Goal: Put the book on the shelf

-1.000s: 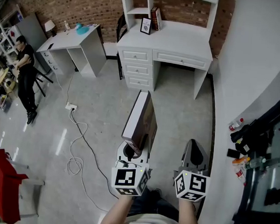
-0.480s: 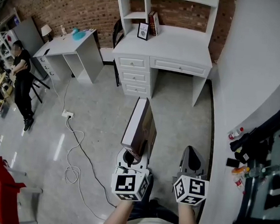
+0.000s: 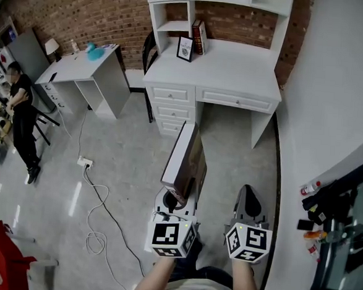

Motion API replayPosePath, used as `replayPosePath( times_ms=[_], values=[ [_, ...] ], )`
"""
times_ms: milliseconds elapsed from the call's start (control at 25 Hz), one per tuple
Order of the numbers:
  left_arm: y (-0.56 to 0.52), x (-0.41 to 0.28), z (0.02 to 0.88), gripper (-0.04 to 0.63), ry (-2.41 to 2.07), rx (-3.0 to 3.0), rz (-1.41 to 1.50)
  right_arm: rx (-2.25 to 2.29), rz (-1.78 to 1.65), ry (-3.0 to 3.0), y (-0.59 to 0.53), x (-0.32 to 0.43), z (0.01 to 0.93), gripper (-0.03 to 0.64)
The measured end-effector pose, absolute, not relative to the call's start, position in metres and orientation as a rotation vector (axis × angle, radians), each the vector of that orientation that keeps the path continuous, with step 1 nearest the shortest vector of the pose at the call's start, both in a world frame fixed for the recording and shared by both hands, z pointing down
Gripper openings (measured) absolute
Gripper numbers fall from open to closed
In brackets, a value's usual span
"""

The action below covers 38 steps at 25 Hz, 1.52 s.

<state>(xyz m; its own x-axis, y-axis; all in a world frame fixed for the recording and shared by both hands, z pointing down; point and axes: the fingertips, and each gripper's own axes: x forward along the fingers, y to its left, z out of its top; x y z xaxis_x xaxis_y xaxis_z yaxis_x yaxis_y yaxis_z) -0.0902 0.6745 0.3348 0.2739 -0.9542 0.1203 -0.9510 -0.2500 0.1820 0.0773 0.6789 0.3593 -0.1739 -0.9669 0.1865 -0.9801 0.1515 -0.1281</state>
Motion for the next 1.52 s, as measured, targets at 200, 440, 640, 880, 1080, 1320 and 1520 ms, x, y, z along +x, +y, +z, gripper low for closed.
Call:
replayPosePath(
  times_ms=[200,440,640,880,1080,1320,1520],
  values=[
    [0.629,-0.110,0.336,0.147,-1.754,2.330,-0.028,2.004,0.342,-2.318,0.635,0.063,0.360,0.017],
    [0.591,-0.119,0.345,0.147,-1.726,2.309,-0.042,2.061,0.346,-2.241,0.600,0.065,0.369,0.017],
    [0.569,-0.120,0.353,0.147,-1.721,2.283,-0.032,2.076,0.353,-2.214,0.579,0.071,0.370,0.017],
    [0.534,-0.112,0.357,0.147,-1.749,2.262,-0.021,2.051,0.368,-2.229,0.538,0.079,0.375,0.017],
    [0.485,-0.098,0.360,0.147,-1.767,2.243,-0.015,1.998,0.378,-2.271,0.483,0.084,0.377,0.017],
    [0.421,-0.080,0.349,0.147,-1.806,2.235,-0.017,1.974,0.366,-2.308,0.413,0.101,0.366,0.017],
    [0.375,-0.062,0.345,0.147,-1.829,2.233,-0.020,1.972,0.369,-2.320,0.364,0.121,0.364,0.017]
  ],
)
